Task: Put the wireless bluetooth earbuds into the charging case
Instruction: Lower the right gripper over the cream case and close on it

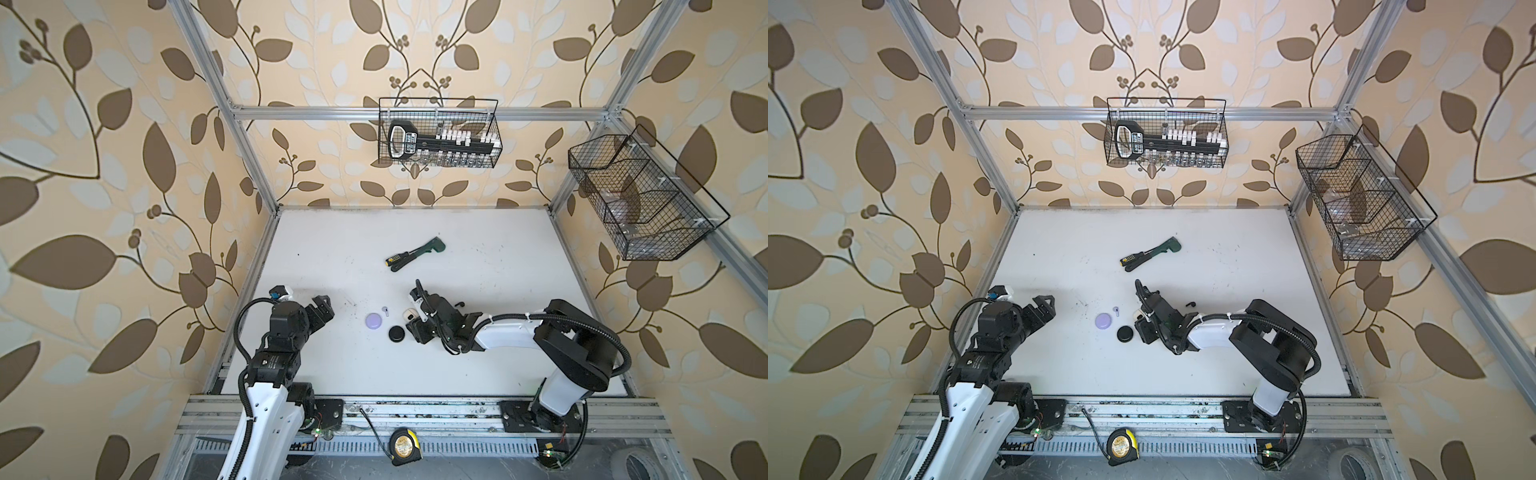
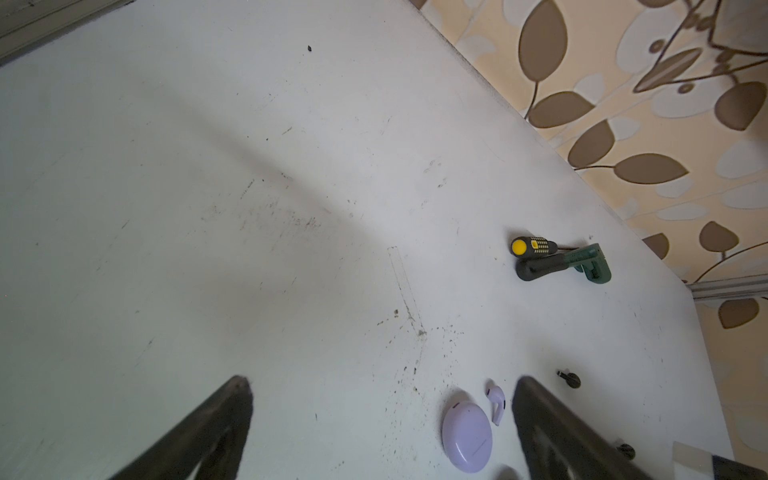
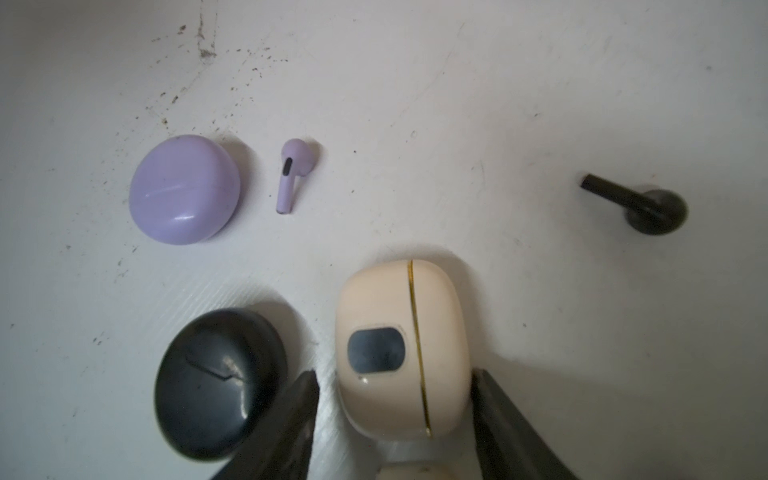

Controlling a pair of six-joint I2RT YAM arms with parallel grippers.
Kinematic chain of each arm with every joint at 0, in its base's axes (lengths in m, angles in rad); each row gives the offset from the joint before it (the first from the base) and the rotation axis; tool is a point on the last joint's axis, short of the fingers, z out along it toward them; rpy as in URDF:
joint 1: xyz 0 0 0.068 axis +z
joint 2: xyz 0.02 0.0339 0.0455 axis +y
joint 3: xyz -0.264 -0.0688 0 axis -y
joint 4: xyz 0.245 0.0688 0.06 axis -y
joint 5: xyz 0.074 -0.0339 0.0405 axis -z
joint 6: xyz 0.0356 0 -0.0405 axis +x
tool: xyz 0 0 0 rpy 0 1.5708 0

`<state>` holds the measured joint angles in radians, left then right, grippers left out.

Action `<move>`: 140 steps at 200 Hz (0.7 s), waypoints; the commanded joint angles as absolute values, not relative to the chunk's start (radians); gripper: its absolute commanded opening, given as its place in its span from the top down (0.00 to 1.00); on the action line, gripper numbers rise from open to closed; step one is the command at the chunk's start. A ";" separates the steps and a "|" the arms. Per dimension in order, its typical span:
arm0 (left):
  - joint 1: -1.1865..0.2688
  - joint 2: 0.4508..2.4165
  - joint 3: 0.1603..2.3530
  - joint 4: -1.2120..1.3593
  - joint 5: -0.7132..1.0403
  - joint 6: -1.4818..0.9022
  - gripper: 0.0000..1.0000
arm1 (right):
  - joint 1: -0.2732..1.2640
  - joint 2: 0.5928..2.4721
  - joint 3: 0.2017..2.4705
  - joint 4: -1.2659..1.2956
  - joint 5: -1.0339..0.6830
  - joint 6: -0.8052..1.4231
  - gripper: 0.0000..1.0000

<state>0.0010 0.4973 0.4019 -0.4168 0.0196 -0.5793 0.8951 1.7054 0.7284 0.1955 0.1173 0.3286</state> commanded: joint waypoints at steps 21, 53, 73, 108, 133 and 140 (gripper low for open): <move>-0.002 0.488 0.391 -0.408 0.026 -0.583 0.01 | 0.914 1.760 0.786 0.117 0.217 0.294 0.42; -0.002 0.486 0.391 -0.407 0.027 -0.583 0.01 | 0.919 1.791 0.812 0.096 0.248 0.269 0.45; -0.002 0.486 0.392 -0.408 0.028 -0.584 0.01 | 0.919 1.807 0.824 0.084 0.259 0.259 0.51; -0.002 0.489 0.392 -0.407 0.028 -0.584 0.01 | 0.922 1.818 0.823 0.086 0.262 0.244 0.61; -0.002 0.491 0.391 -0.404 0.028 -0.585 0.01 | 0.923 1.787 0.796 0.109 0.259 0.240 0.68; -0.002 0.492 0.390 -0.402 0.025 -0.586 0.01 | 0.923 1.770 0.785 0.122 0.254 0.234 0.69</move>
